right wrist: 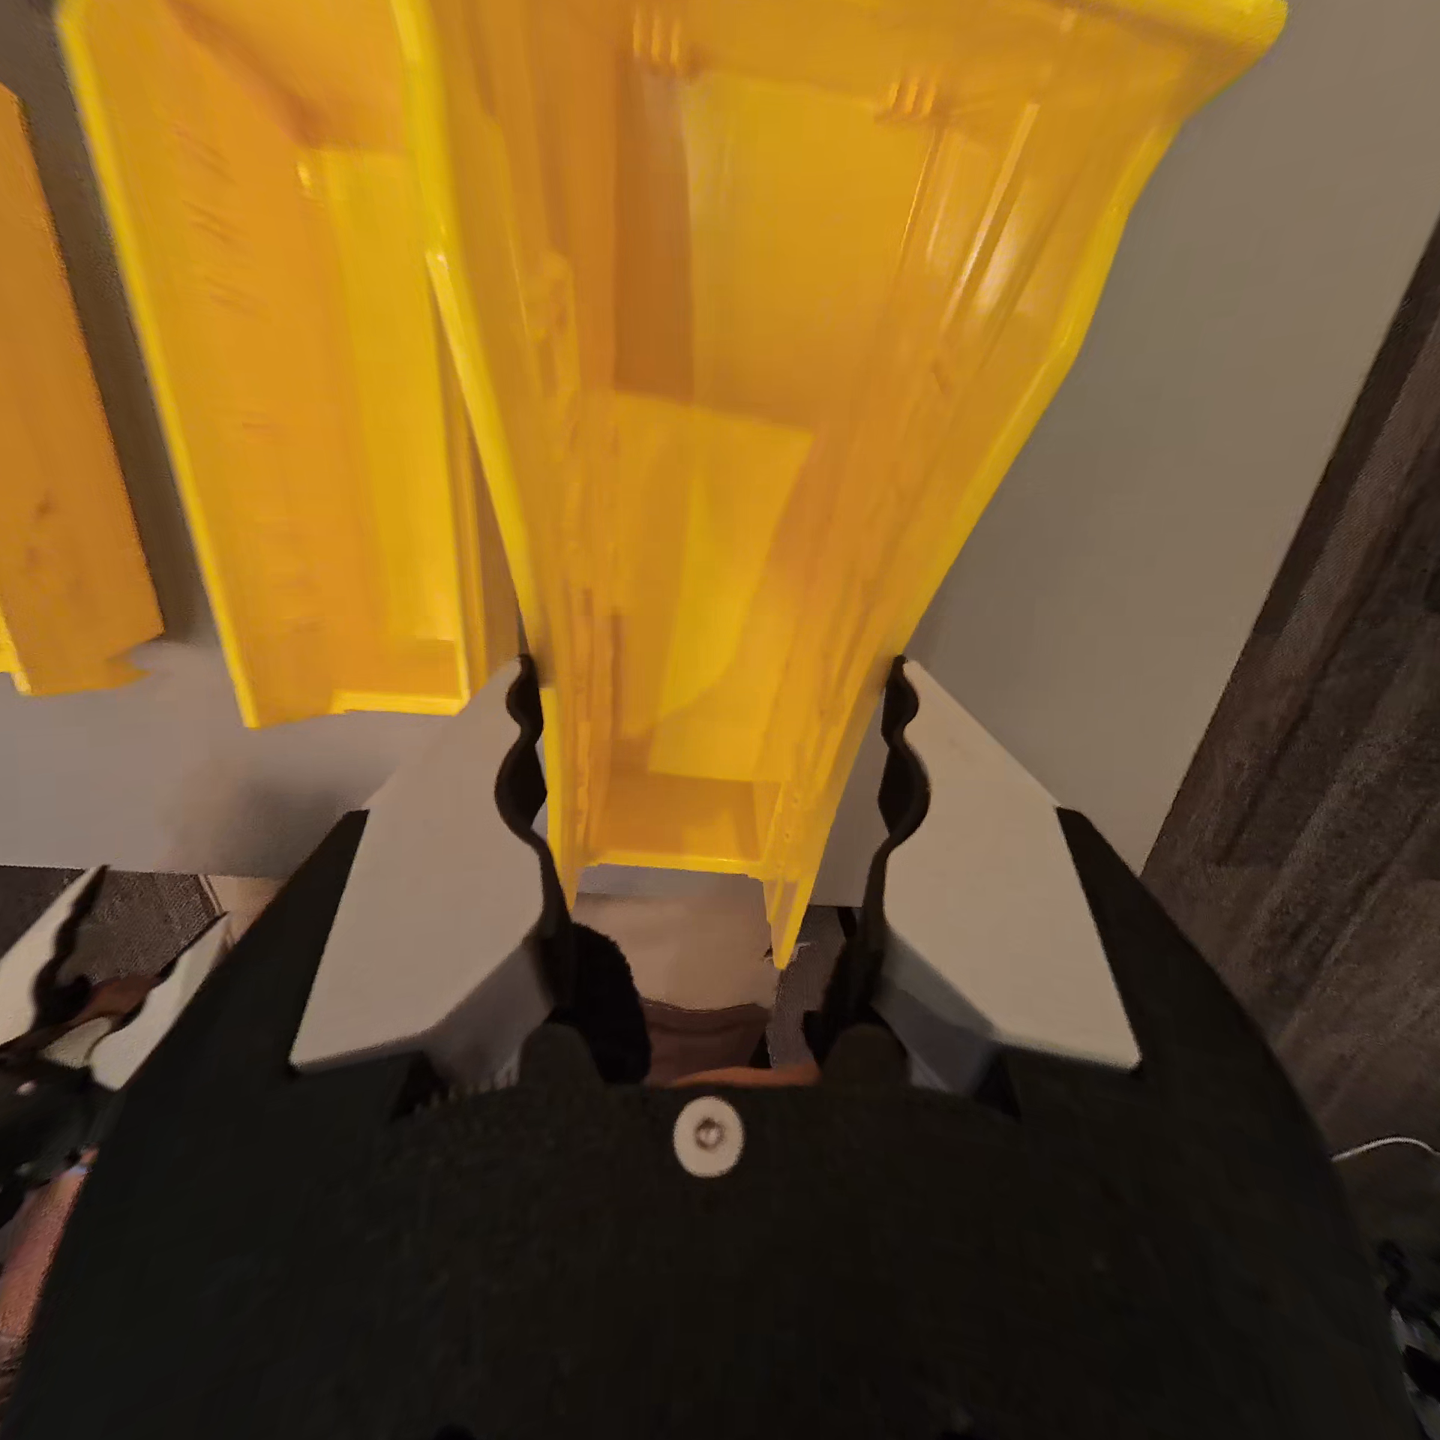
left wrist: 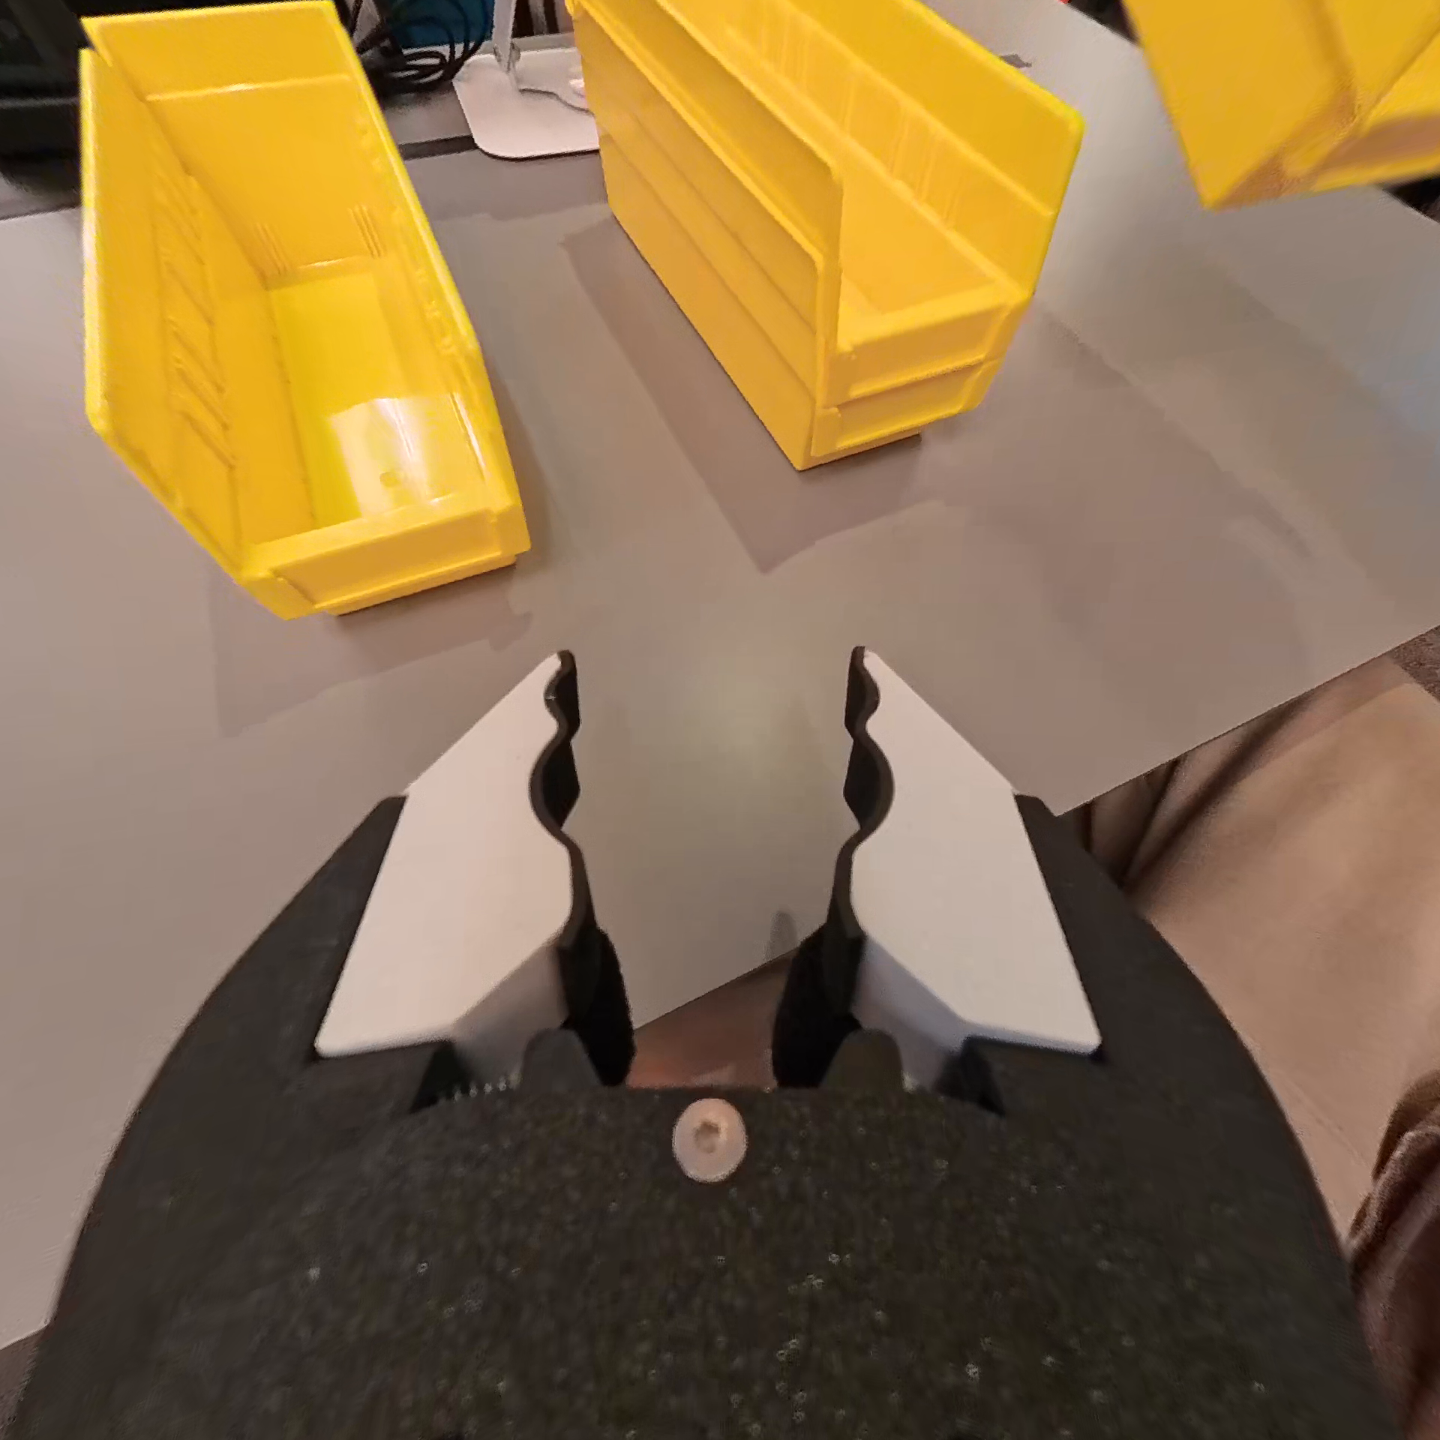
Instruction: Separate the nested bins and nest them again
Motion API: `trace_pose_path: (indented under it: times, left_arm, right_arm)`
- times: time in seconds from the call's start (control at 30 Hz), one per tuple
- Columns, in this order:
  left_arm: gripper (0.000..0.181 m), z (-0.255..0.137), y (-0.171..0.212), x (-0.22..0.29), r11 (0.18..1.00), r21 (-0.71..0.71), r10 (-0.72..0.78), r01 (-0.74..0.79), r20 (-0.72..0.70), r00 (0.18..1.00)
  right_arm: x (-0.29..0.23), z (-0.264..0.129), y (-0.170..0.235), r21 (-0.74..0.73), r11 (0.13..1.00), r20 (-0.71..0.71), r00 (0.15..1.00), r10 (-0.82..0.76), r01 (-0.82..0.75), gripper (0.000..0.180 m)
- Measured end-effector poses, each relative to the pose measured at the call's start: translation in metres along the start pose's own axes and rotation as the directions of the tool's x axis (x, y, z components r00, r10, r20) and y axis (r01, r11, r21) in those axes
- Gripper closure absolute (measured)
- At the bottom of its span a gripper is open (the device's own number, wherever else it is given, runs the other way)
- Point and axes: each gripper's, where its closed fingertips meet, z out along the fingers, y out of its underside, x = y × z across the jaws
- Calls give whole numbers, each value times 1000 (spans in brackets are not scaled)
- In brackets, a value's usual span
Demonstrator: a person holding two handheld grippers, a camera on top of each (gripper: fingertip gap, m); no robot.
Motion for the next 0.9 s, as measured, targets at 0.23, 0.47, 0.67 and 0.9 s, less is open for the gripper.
trace_pose_path:
  times: [0.23, 0.47, 0.67, 0.9]
  left_arm:
    - [113, 7, 9, -4, 997, -45, -55, 54, -20, 998]
    - [112, 13, 19, -5, 995, -89, -57, 55, -20, 998]
    - [113, 19, 26, -6, 989, -125, -77, 72, -35, 996]
    - [112, 19, 22, -3, 991, -118, -70, 63, -49, 996]
  right_arm:
    - [17, 93, -10, -132, 991, 52, 999, -13, 20, 91]
    - [17, 153, -35, -195, 980, 68, 997, -21, 34, 89]
    - [13, 171, -53, -148, 989, 73, 997, -5, 16, 75]
    - [10, 153, -70, 4, 999, 38, 998, -42, 41, 44]
